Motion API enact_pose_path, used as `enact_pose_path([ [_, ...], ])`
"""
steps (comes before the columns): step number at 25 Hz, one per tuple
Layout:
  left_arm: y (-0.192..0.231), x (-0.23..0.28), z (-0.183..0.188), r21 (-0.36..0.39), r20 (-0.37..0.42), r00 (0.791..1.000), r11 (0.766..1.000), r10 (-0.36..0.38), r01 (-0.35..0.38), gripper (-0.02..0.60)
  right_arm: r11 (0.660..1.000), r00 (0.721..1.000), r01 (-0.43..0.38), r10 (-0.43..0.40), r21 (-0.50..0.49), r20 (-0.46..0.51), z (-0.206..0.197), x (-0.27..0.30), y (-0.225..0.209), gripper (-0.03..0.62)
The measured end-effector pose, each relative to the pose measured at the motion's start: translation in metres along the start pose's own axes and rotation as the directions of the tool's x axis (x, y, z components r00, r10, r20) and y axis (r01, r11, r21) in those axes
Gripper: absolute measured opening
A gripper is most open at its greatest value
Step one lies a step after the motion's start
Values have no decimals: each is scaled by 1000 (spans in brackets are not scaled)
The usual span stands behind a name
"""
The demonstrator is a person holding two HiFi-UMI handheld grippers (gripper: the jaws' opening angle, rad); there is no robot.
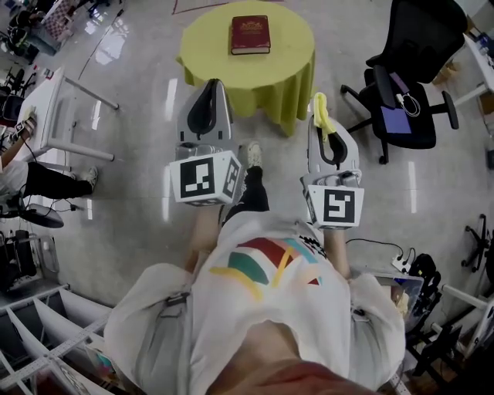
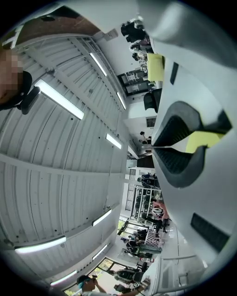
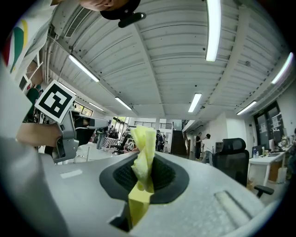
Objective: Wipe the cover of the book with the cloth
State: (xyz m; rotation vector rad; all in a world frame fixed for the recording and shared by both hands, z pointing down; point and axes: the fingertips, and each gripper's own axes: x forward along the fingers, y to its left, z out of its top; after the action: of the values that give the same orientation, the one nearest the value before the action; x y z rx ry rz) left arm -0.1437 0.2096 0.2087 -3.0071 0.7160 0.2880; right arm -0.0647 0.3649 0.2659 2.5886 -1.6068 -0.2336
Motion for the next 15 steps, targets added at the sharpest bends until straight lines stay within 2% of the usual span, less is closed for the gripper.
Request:
enact_pose_path([
  [7,29,73,-18,-7,-23,1000,1000,8,-8,20,1000,1000,-5,5,-12,-14,-11,76,-20,31],
  [15,84,199,-41,-40,-54,998,999,-10,8,20,1000,998,-20,19,-16,-63,-21,214,-43,31],
])
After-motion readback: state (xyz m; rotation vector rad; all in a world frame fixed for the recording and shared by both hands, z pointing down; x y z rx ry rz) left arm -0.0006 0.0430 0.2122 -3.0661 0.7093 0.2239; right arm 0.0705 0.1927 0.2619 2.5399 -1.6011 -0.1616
